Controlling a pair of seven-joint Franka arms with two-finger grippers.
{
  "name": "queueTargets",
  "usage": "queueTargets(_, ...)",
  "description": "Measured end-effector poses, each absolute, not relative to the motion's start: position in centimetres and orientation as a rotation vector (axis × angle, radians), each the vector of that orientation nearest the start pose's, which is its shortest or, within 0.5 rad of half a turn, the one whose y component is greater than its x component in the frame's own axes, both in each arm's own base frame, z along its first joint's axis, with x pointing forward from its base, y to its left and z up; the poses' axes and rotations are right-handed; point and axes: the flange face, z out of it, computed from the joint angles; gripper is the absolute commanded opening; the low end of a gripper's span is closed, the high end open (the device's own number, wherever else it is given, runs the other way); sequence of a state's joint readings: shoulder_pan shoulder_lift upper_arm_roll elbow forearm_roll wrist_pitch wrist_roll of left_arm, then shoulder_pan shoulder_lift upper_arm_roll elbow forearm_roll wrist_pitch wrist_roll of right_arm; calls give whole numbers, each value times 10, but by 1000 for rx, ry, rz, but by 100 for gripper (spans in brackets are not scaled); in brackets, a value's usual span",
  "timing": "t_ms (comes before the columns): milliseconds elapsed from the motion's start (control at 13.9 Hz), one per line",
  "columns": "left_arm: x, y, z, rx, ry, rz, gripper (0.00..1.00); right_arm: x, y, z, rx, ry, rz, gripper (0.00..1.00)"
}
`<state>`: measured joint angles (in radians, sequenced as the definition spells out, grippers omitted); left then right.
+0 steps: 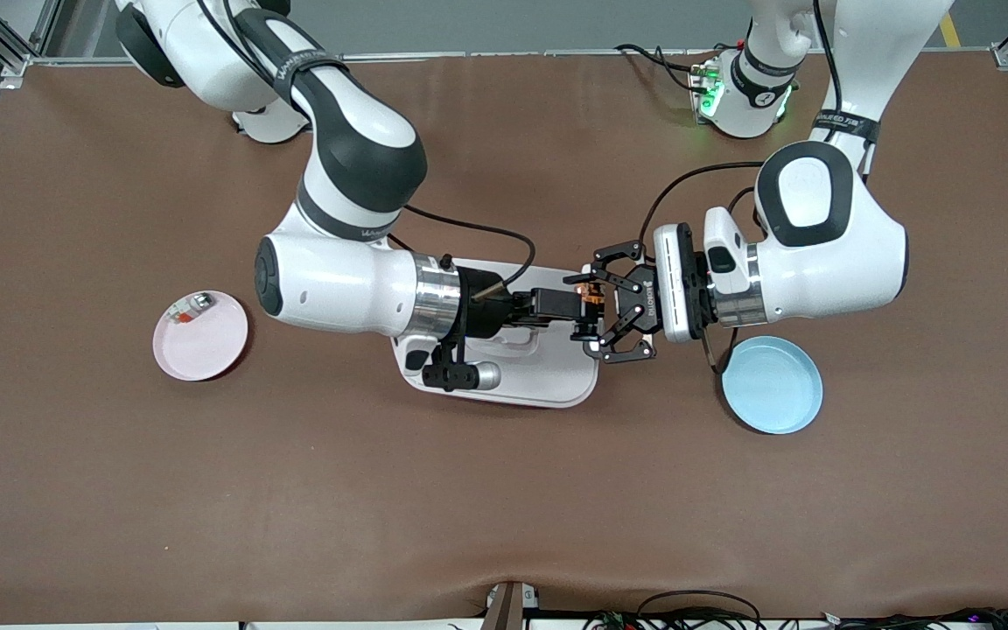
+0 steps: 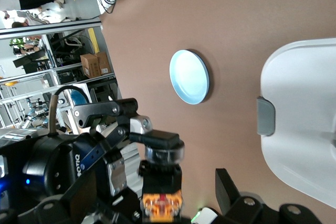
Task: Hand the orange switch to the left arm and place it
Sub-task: 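Open the right gripper and withdraw while the left gripper carries switch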
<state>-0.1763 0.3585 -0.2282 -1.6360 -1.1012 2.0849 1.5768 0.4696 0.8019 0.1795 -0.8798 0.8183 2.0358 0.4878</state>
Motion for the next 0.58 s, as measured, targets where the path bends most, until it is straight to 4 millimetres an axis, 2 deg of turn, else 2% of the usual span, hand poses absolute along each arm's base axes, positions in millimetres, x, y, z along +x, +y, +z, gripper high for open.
queueTargets(289, 615, -285, 452, 1699, -1588, 732, 69, 654, 434, 489, -2210, 162, 328, 100)
queueTargets(577, 610, -278, 463, 1752, -1798, 657, 68, 663, 370, 490, -2372, 91, 429, 100)
